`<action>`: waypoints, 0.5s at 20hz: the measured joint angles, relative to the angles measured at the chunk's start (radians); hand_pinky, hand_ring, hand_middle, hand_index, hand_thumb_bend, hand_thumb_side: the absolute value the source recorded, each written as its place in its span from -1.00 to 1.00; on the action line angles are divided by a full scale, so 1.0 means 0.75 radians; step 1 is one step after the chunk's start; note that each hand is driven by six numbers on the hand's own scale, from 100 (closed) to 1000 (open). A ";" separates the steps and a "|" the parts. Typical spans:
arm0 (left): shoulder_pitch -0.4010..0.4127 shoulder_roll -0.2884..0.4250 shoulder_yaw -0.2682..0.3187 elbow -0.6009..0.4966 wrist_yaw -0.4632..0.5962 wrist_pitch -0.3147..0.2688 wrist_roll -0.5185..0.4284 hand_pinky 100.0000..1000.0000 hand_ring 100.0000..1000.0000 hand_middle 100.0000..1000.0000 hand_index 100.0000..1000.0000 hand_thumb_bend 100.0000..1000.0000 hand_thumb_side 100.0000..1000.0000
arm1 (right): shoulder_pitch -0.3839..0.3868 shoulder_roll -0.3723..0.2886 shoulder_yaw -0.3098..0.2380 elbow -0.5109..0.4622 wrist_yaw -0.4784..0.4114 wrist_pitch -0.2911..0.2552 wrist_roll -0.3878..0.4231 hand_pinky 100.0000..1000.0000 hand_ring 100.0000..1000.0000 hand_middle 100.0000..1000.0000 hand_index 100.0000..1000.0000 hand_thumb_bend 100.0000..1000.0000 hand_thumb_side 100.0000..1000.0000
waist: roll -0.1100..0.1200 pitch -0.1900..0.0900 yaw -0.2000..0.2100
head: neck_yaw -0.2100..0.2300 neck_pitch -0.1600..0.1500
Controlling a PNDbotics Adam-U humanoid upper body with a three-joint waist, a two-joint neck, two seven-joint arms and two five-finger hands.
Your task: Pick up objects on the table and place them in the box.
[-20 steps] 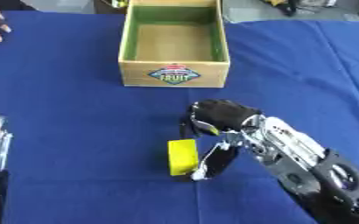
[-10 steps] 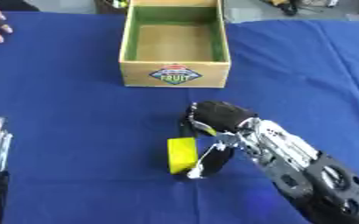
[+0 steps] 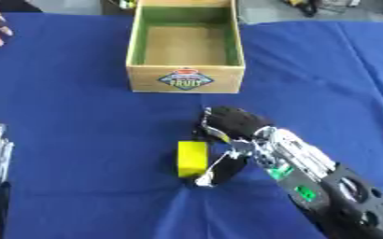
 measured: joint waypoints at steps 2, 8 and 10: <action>0.000 0.000 0.000 0.000 0.000 0.001 -0.001 -0.23 -0.05 0.01 0.43 -0.42 1.00 | -0.013 -0.017 -0.008 -0.019 -0.015 0.010 -0.016 0.05 0.13 -0.56 -0.15 -0.22 -0.31 | 0.000 0.000 -0.003 | 0.003 0.000; 0.001 0.000 -0.002 0.000 0.000 0.007 -0.007 -0.23 -0.05 0.01 0.43 -0.42 1.00 | -0.054 -0.079 -0.032 -0.131 -0.104 0.059 0.008 0.04 0.11 -0.58 -0.18 -0.19 -0.30 | -0.002 0.000 -0.009 | 0.009 0.000; 0.002 0.000 -0.002 0.000 -0.001 0.010 -0.009 -0.23 -0.05 0.01 0.43 -0.43 1.00 | -0.067 -0.101 -0.040 -0.179 -0.140 0.080 0.029 0.03 0.10 -0.59 -0.19 -0.18 -0.30 | -0.003 0.000 -0.014 | 0.012 0.000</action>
